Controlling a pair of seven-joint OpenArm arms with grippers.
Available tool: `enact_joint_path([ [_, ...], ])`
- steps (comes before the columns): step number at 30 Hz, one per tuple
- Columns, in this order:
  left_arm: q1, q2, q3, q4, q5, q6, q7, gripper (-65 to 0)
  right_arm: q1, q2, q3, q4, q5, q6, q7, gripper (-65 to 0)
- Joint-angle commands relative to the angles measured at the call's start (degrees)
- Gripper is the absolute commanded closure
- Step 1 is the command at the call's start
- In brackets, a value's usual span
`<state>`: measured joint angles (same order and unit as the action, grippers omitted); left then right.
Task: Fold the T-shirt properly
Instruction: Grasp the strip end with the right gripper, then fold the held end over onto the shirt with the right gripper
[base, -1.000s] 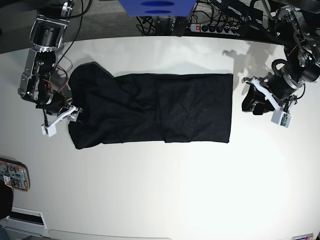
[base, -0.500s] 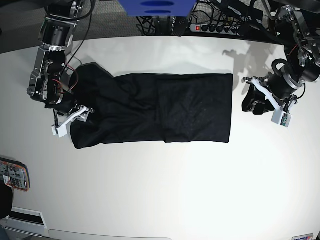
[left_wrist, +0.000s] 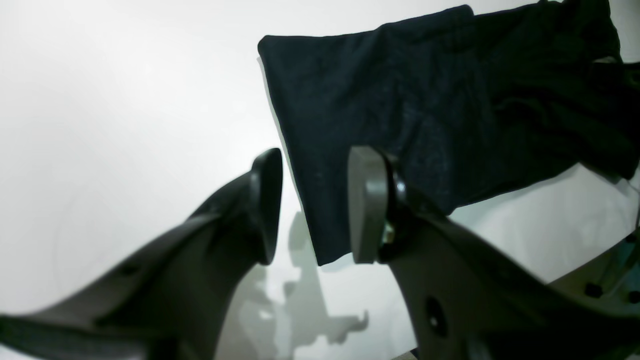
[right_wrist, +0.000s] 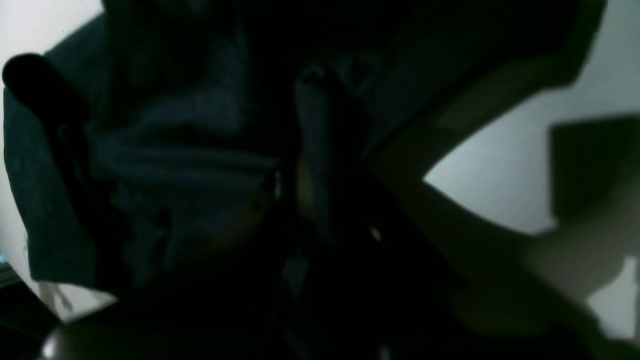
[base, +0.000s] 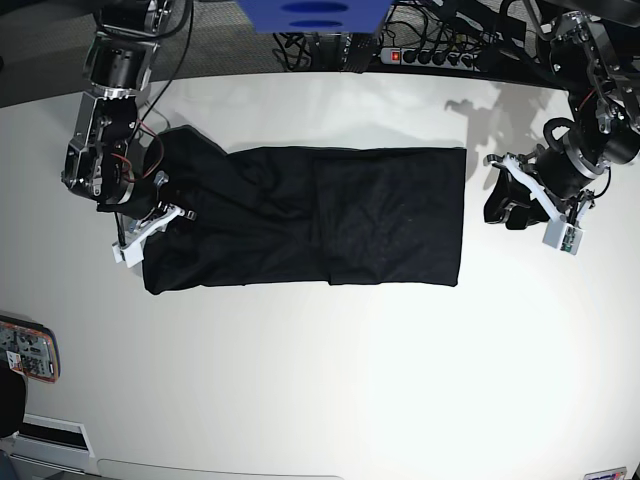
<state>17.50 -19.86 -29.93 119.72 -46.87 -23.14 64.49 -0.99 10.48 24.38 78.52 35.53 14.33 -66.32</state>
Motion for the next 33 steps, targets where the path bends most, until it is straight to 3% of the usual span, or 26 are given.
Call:
enact_joint_path([
  [1,-0.4,-0.7,-0.4,0.9,-0.8,-0.1,-1.2,-21.4,0.2,0.5,0.0,0.2,-1.4,-0.5,-1.8,0.0],
  [3,-0.4,-0.7,-0.4,0.9,-0.8,-0.1,-1.2,-21.4,0.2,0.9,0.1,0.2,-1.5,-1.6,-2.3,0.0],
  [8,-0.3,-0.7,-0.4,0.9,-1.1,-0.1,-1.2,-21.4,0.2,5.2,-0.2,0.7,-1.6,-9.8,-2.5,0.0],
  [19,-0.2,-0.7,-0.4,0.9,-1.1,-0.1,-1.2,-21.4,0.2,12.0,-0.3,1.4,-3.3,-19.2,-0.9,0.0],
  [22,-0.2,-0.7,-0.4,0.9,-1.1,-0.1,-1.2,-21.4,0.2,12.0,-0.5,5.2,-11.8,-22.4,-1.3,0.0],
  [27,-0.2,-0.7,-0.4,0.9,-1.1,-0.1,-1.2,-21.4,0.2,11.1,-9.0,10.8,-27.5,-22.5,-2.9,0.0],
  [33,-0.3,-0.7,-0.4,0.9,-0.8,-0.1,-1.2,-21.4,1.9,5.5,-16.4,16.4,-44.9,-22.5,-6.5,0.0],
])
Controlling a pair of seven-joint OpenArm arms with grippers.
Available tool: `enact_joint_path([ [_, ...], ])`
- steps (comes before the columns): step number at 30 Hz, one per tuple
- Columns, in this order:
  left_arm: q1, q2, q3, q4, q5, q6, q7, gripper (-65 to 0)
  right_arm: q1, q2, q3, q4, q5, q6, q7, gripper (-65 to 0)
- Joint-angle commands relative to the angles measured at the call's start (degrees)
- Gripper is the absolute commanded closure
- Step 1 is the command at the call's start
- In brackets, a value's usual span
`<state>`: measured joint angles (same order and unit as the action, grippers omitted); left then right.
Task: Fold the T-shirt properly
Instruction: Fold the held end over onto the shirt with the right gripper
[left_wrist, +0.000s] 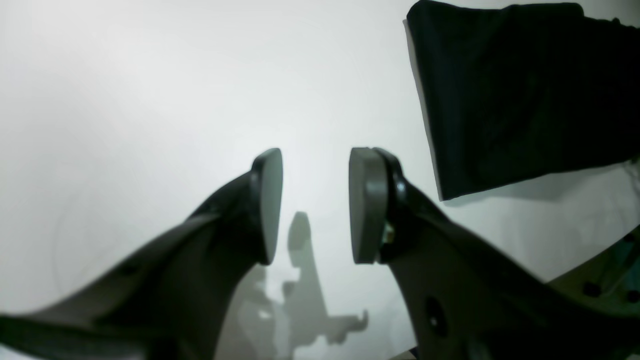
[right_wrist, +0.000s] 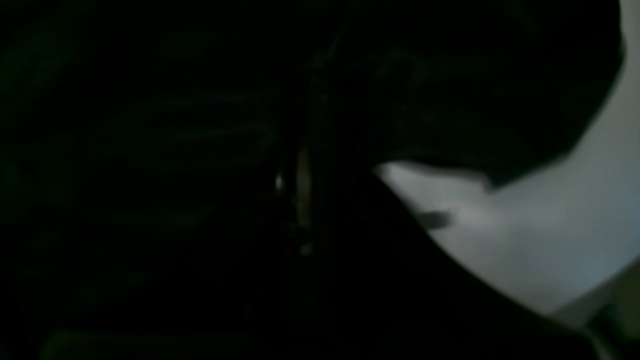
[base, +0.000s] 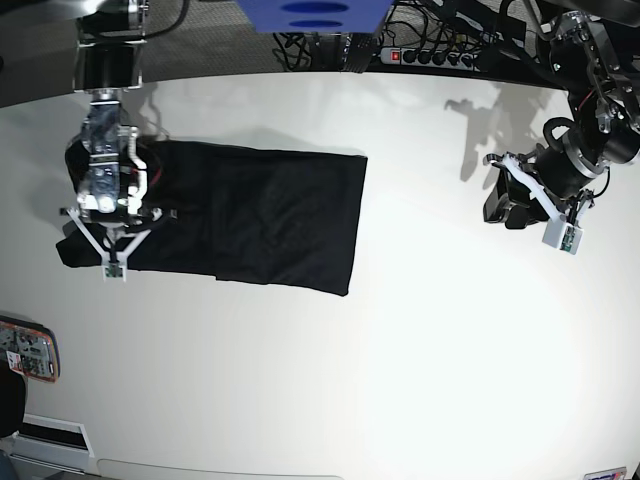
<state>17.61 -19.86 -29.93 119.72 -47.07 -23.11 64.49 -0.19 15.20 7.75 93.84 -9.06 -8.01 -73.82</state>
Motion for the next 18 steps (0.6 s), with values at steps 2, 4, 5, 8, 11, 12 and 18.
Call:
enact_joint_path([
  [2,-0.3,-0.7,-0.4,0.9,-0.8,-0.1,-1.2,-21.4,1.6,-0.3,-2.9,2.4,-5.0,-0.1,-0.2,0.0],
  [4,-0.3,-0.7,-0.4,0.9,-0.8,-0.1,-1.2,-21.4,2.9,-0.5,-6.6,4.2,-9.4,-0.1,-2.4,0.0],
  [5,-0.3,-0.7,-0.4,0.9,-0.7,-0.1,-1.2,-21.4,3.1,-0.6,-8.1,4.9,-10.9,-0.1,-3.5,0.0],
  [8,-0.3,-0.7,-0.4,0.9,-0.8,-0.1,-1.2,-21.4,3.2,-2.4,-11.0,7.2,-13.1,0.0,-6.0,0.0],
  [11,-0.3,-0.7,-0.4,0.9,-0.7,-0.1,-1.2,-21.4,3.0,-4.5,-11.7,9.8,-13.8,0.0,-6.2,0.0],
  [12,-0.3,-0.7,-0.4,0.9,-0.8,-0.1,-1.2,-21.4,3.0,-5.2,-11.7,10.0,-13.6,0.0,-6.2,0.0],
  [18,-0.4,-0.7,-0.2,0.9,-0.6,-0.1,-1.2,-21.4,2.7,-8.5,-18.9,13.2,-13.7,-0.2,-6.2,0.0],
])
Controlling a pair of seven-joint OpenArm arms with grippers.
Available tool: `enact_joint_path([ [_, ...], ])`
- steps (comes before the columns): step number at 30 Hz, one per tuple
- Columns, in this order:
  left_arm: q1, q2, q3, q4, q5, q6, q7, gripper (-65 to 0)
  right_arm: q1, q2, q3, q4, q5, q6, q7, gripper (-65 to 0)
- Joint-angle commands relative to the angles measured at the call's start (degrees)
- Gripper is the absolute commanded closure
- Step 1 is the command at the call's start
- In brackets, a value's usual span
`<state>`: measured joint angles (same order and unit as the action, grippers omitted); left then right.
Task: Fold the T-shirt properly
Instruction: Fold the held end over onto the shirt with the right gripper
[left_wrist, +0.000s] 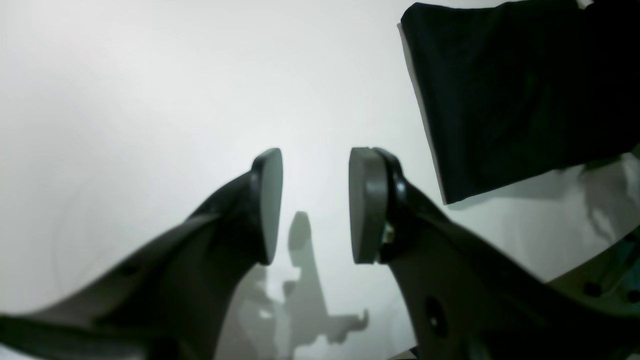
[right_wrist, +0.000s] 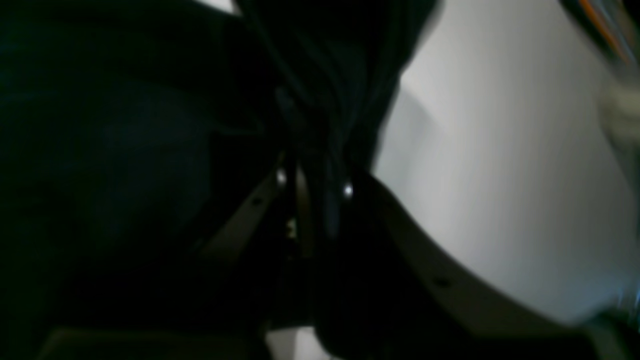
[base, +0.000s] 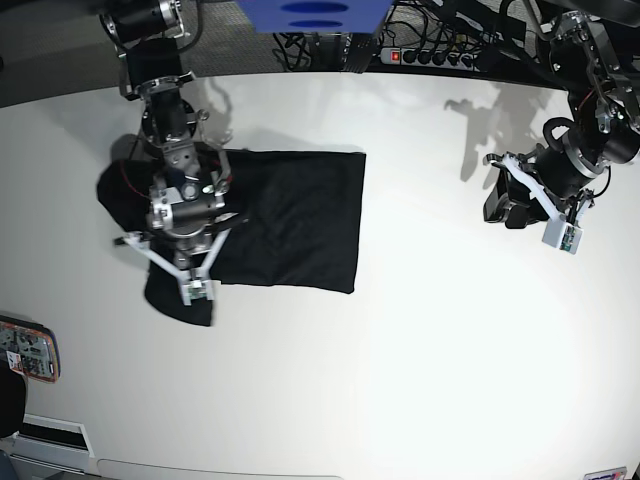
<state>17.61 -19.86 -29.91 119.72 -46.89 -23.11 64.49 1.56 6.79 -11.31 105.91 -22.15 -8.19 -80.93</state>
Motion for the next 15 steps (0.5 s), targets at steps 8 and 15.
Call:
enact_joint_path([
  [8,-0.3,-2.2,-0.1,0.9,-0.9,-0.1,-1.1,-21.4,-1.0,-6.7,-5.3,3.4,-1.0,-0.1,0.9,0.0],
  [15,0.5,-2.7,-0.1,0.9,-0.7,-0.1,-1.1,-21.4,-0.7,-8.8,-11.0,3.7,-5.8,-0.2,0.9,0.0],
])
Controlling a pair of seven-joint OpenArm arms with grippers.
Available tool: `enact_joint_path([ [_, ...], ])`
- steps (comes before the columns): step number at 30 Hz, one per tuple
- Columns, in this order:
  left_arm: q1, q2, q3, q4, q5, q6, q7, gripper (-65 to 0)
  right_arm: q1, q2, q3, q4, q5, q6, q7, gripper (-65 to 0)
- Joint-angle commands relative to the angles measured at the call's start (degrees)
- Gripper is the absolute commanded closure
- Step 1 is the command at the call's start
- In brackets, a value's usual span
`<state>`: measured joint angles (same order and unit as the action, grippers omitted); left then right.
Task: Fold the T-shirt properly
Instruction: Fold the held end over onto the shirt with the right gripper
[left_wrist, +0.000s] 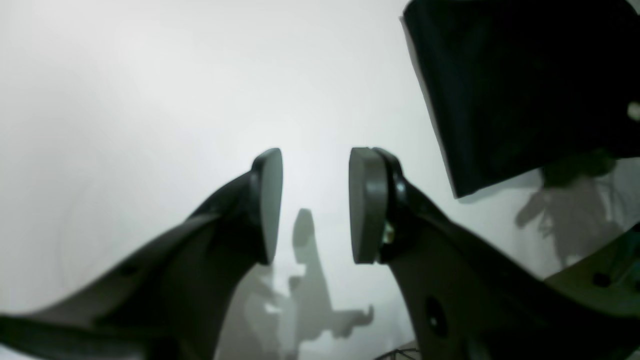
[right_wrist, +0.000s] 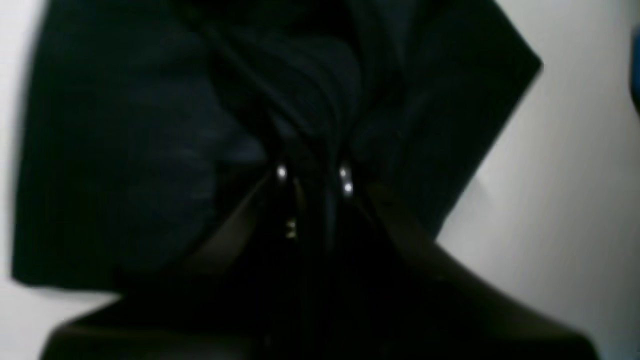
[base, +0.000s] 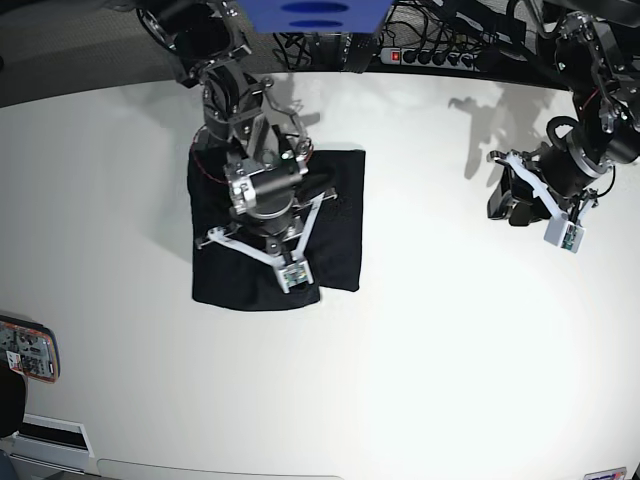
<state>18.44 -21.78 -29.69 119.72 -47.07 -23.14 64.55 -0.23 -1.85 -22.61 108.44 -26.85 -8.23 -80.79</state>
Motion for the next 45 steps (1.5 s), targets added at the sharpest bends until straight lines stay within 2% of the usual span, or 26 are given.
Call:
enact_joint_path([
  [1,-0.4,-0.8,-0.3,0.9,-0.5,-0.1,-1.2,-21.4,1.5,-0.3,-0.1,1.1,-1.3,-0.2,0.8,0.0],
  [8,-0.4,-1.9,-0.2,0.9,-0.9,-0.1,-1.2,-21.4,3.5,-4.2,-0.9,1.0,-1.2,-0.2,0.8,0.0],
  [10,-0.4,-2.1,0.5,0.9,-0.8,-0.1,-1.2,-21.4,4.2,-5.1,-3.5,0.8,-1.2,-0.2,0.8,0.0],
  [12,-0.4,-2.1,0.5,0.9,-0.8,-0.1,-0.3,-21.4,5.7,-5.1,-5.4,0.6,-1.2,-0.2,0.8,0.0],
  [18,-0.5,-1.8,0.5,0.9,-0.9,-0.1,1.6,-21.4,6.0,-5.2,-5.8,-0.9,-1.2,-0.2,0.8,0.0],
  [25,-0.8,-1.8,0.5,0.9,-1.0,-0.1,1.6,-21.4,5.7,-6.4,-5.9,-2.0,-1.2,-0.2,4.8,0.0],
  [26,-0.8,-1.8,0.5,0.9,-1.0,-0.1,1.6,-21.4,5.5,-6.4,-5.9,-2.6,-1.2,-0.2,5.8,-1.5],
  [31,-0.5,-1.8,0.5,0.9,-0.9,-0.1,1.6,-21.4,0.7,-6.4,-8.6,-2.9,-1.1,-0.2,15.7,-43.0],
  [33,-0.5,-1.8,0.5,0.9,-0.9,-0.1,1.6,-21.4,0.5,-6.4,-10.7,-3.3,-1.1,-0.2,18.1,-55.3],
  [34,-0.5,-1.8,0.5,0.9,-0.9,-0.1,1.6,-21.4,0.5,-6.4,-11.5,-3.3,-1.1,-0.2,18.8,-58.8],
  [37,-0.4,-1.8,0.4,0.9,-0.9,-0.1,1.6,-21.4,0.4,-6.4,-13.5,-3.1,-1.1,-0.2,19.1,-65.0],
  [45,-0.5,-2.0,0.3,0.9,-0.5,-0.1,1.5,-21.4,0.4,-6.2,-13.4,-2.6,-1.3,-0.2,19.5,-65.0],
])
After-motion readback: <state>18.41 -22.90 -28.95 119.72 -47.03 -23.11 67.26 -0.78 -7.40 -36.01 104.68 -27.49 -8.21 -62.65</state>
